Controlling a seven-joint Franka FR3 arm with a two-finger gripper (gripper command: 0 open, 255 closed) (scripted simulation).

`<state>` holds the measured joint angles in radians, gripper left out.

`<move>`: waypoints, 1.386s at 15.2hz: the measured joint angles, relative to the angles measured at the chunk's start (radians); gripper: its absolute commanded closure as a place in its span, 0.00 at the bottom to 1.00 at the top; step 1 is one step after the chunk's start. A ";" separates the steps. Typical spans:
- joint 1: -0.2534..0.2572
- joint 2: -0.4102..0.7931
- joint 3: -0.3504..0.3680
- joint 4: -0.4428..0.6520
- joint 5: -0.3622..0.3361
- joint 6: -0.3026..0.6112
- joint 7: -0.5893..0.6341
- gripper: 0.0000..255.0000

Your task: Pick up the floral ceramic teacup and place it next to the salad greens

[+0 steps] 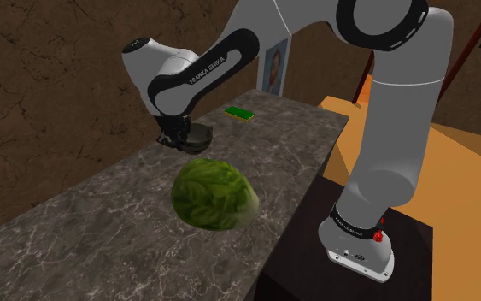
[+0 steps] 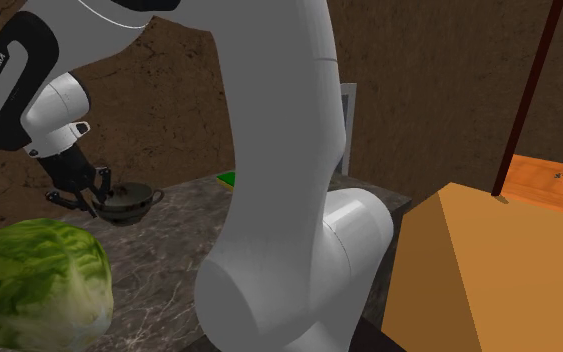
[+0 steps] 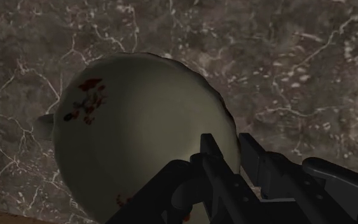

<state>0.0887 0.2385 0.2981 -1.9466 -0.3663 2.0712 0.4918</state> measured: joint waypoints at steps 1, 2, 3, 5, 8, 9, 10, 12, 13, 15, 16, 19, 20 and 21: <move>0.001 0.005 -0.001 -0.007 -0.004 0.011 0.005 1.00; 0.001 0.007 -0.001 -0.011 -0.006 0.017 0.007 1.00; 0.001 0.009 -0.002 -0.013 -0.007 0.020 0.008 1.00; 0.001 0.010 -0.002 -0.013 -0.008 0.021 0.009 1.00; 0.001 0.011 -0.002 -0.013 -0.008 0.022 0.009 1.00; 0.001 0.011 -0.002 -0.013 -0.008 0.022 0.009 0.00; 0.001 0.011 -0.002 -0.012 -0.008 0.022 0.009 0.00; 0.001 0.011 -0.002 -0.012 -0.008 0.022 0.009 0.00; 0.001 0.011 -0.002 -0.012 -0.008 0.022 0.009 0.00; 0.001 0.011 -0.002 -0.012 -0.008 0.022 0.009 0.00; 0.002 0.001 0.001 -0.010 -0.003 0.010 0.008 0.00; 0.008 -0.028 0.011 0.039 0.020 -0.063 -0.010 0.00; 0.011 -0.033 0.014 0.047 0.024 -0.077 -0.010 0.00; 0.012 -0.034 0.015 0.051 0.025 -0.083 -0.011 0.00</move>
<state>0.1003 0.2048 0.3127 -1.8951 -0.3413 1.9887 0.4811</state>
